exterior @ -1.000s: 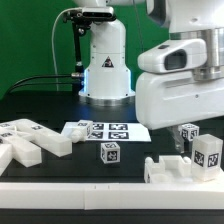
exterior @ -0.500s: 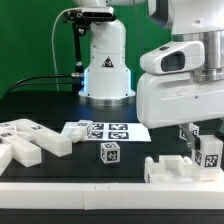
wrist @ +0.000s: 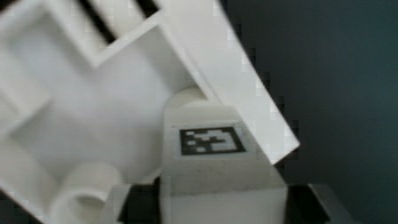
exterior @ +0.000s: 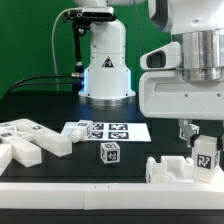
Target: Assemble chair
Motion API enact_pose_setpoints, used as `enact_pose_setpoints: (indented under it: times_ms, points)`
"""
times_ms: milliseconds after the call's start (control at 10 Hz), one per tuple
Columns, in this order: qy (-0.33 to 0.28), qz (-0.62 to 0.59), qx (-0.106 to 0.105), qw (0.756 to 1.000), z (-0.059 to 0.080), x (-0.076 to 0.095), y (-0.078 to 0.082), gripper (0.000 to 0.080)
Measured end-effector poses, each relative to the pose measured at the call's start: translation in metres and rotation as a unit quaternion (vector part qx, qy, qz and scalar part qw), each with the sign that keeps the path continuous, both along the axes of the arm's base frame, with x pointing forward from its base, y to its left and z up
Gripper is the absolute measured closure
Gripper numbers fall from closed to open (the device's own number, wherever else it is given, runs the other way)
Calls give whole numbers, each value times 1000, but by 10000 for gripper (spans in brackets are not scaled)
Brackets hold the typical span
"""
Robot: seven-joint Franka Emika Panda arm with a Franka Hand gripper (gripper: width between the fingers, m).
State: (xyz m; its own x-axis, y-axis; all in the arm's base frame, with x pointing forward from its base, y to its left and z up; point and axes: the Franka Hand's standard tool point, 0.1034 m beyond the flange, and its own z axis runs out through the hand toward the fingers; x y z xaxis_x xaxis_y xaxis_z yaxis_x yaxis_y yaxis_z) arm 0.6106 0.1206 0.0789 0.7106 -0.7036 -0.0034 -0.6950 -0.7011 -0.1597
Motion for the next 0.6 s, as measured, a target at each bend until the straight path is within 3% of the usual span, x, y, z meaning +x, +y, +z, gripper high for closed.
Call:
enact_pose_setpoints:
  times_ms: [200,400,500,600]
  points:
    - [14,-131,38,991,0,1,-5,513]
    - [15,-129,38,991,0,0,-4,512]
    - [14,-117,36,992,0,0,-4,441]
    - [14,-6,26,1000,1,-1,-9,273]
